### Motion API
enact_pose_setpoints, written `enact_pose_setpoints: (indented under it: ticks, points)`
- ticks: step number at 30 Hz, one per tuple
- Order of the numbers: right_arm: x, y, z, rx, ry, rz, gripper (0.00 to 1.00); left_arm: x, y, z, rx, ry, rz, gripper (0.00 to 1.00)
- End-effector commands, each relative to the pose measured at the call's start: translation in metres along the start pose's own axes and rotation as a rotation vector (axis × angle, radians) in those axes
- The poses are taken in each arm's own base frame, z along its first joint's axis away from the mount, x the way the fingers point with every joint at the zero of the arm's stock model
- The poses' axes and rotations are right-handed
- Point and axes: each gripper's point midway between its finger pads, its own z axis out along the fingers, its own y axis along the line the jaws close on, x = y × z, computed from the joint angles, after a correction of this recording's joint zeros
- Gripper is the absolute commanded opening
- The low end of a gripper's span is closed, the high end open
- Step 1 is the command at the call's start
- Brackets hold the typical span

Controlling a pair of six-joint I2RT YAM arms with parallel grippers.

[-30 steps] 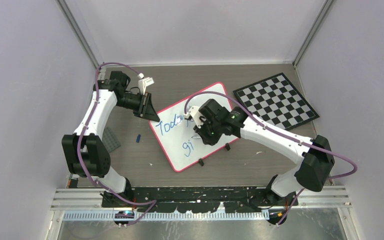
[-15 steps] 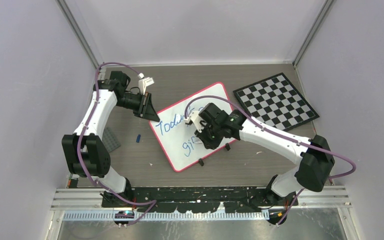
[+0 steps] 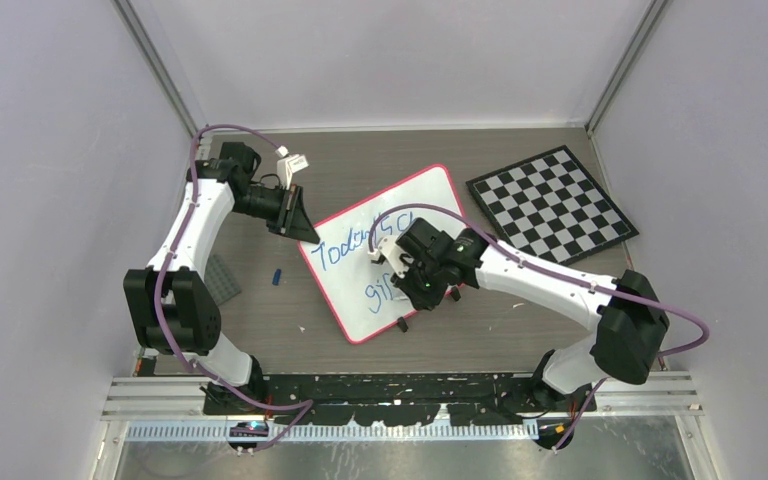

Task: Write a sentence on the whiteboard

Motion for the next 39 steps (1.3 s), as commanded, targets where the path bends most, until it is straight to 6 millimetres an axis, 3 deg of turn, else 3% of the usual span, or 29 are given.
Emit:
enact_pose_setpoints:
  ticks: [1,10,17,28,39]
  points:
    - [-0.01,0.004,-0.001,-0.002,-0.022,-0.037,0.0,0.002,0.01,0.0,-0.063,0.023,0.004,0.0]
    - [-0.035,0.012,-0.031,-0.026,-0.118,-0.05,0.0,0.001,0.009,0.0,-0.062,0.023,0.006,0.0]
    - [-0.046,-0.002,-0.029,0.044,-0.137,-0.038,0.0,0.001,0.008,-0.001,-0.061,0.021,0.01,0.0]
    - [-0.045,-0.014,-0.013,0.081,-0.108,-0.02,0.0,0.001,0.007,-0.001,-0.062,0.017,0.009,0.0]
    - [-0.031,-0.033,-0.024,0.104,-0.096,0.011,0.0,-0.002,0.009,0.0,-0.06,0.018,0.006,0.0]
